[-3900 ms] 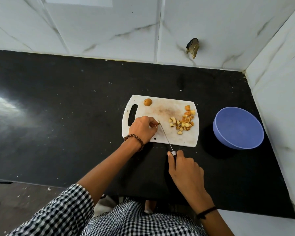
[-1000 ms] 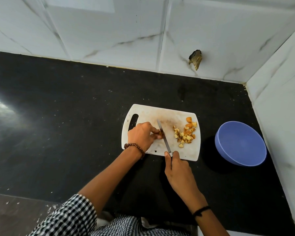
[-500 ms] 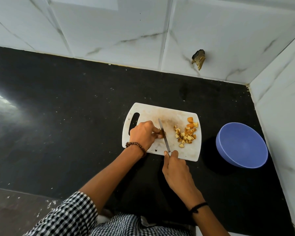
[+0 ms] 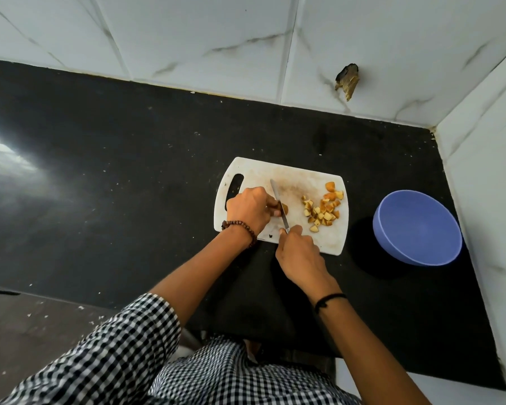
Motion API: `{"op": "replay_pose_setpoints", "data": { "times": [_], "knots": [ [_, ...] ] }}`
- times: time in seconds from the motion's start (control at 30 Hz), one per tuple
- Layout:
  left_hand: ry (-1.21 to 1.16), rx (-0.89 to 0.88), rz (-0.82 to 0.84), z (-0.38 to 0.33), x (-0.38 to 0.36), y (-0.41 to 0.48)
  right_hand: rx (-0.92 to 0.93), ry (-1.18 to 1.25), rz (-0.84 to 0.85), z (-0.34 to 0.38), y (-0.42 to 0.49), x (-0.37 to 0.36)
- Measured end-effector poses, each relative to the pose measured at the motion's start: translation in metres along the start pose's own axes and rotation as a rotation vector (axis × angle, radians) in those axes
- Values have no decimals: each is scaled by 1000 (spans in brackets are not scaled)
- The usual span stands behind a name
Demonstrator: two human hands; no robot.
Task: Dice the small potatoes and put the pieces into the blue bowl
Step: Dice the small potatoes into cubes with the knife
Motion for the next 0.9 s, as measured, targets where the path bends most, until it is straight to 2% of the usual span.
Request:
{"op": "replay_pose_setpoints", "data": {
  "times": [0.6,0.9],
  "knots": [
    [89,-24,-14,-6,3,-4,-7,-36,66,-55,-43,-10],
    [151,-94,8,-3,-6,-9,-20,-28,86,-79,-45,0]
  ]
}}
Point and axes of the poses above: each hand's wrist, its own y-axis towards the middle knuckle, its own x-axis out of the back of the hand, z = x × y, the point moved 3 cm from there along y, towards the middle knuckle, and after that the axes turned 15 degrees about -x, right-handed, at the moved point
